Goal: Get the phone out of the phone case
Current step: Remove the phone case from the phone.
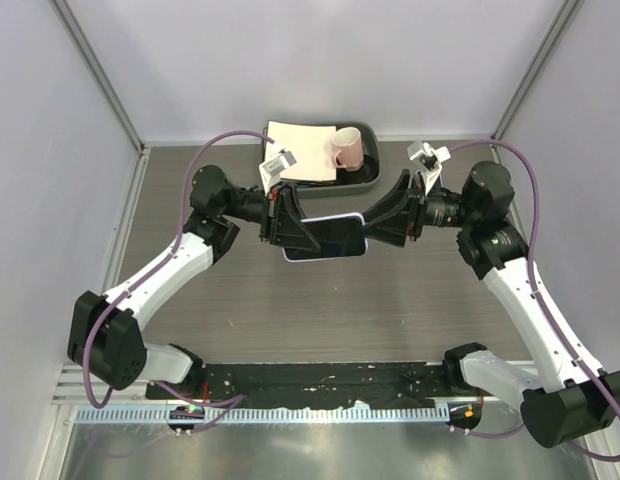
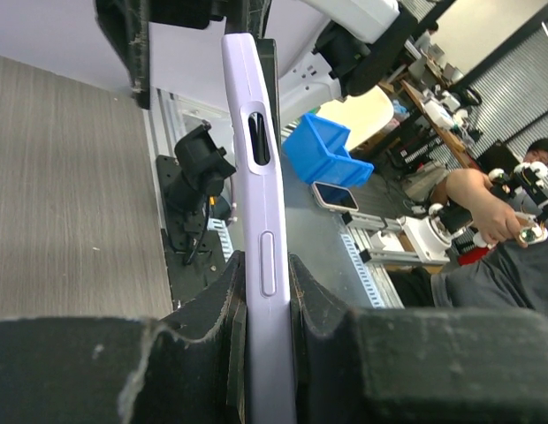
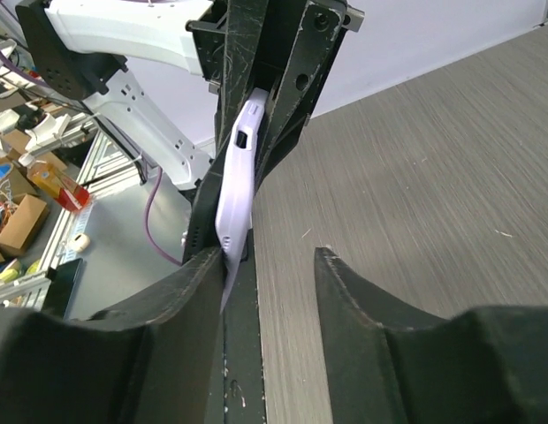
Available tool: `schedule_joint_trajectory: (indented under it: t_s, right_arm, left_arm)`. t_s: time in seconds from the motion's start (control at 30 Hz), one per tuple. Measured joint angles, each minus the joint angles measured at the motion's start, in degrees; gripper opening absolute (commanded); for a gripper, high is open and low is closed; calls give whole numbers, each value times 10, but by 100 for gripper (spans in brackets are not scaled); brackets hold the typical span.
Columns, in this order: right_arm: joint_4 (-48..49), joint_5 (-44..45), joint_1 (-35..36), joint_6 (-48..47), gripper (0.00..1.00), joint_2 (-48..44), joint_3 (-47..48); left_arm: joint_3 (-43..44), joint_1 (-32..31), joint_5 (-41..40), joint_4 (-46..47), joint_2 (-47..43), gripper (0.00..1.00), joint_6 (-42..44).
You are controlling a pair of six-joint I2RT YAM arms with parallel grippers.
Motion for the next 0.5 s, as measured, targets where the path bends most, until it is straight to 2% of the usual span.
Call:
schedule_joint_trajectory:
  t_s: [0.17,0.5]
  right_arm:
    - [-40,-9,6,-19,51,0,7]
    - [-44,18,43,-14,50,16,5]
  left_arm:
    - [0,-6,12,-6,0,0,10]
    - [-1,-5,23,-13,0,0,13]
